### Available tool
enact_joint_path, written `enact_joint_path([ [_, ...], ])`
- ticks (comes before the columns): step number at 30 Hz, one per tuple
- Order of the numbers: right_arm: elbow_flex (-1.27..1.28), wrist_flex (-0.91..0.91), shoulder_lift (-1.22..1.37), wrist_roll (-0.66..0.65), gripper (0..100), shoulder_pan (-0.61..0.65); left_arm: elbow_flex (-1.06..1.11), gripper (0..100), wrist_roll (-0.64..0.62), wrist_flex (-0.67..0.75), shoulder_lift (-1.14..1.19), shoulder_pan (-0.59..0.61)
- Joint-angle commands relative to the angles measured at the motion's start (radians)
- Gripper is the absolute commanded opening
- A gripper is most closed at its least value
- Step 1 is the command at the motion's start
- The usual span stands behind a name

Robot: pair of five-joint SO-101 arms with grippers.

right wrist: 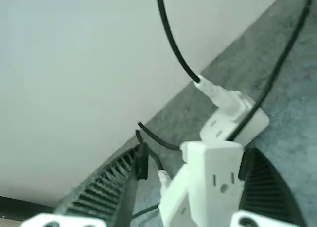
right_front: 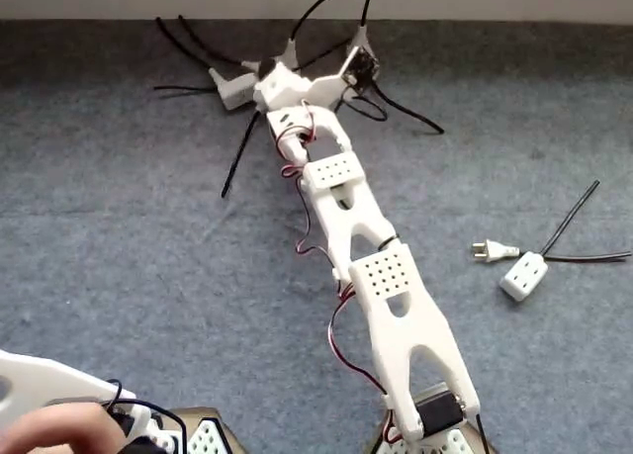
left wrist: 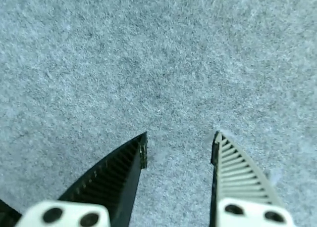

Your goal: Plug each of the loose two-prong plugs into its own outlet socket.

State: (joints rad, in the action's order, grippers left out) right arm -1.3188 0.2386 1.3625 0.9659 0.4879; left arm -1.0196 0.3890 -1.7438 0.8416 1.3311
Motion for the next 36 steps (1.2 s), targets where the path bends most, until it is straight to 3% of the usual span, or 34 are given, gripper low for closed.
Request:
enact_joint_path([
  [1, -0.093, -0.001, -0.027, 0.003, 28.9, 0.015, -0.005, 22, 0.006, -0.009, -0.025, 0.007],
  [5, -0.17, 0.021, -0.027, 0.005, 28.9, -0.001, -0.007, 22, 0.006, -0.009, -0.025, 0.005],
  [12, -0.47, 0.295, -0.041, 0.005, 28.9, -0.004, -0.01, 22, 0.006, -0.009, -0.025, 0.001],
  [25, -0.424, 0.602, -0.426, 0.0, 28.9, 0.07, -0.002, 22, 0.006, -0.009, -0.019, -0.074],
  [27, -0.423, 0.634, -0.499, -0.057, 28.9, 0.099, -0.002, 22, 0.006, -0.009, -0.019, -0.09],
  [34, -0.424, 0.685, -0.73, -0.462, 28.9, 0.306, -0.002, 22, 0.006, -0.011, -0.024, -0.148],
  [36, -0.424, 0.74, -0.782, -0.514, 28.9, 0.325, -0.002, 22, 0.006, -0.011, -0.024, -0.168],
])
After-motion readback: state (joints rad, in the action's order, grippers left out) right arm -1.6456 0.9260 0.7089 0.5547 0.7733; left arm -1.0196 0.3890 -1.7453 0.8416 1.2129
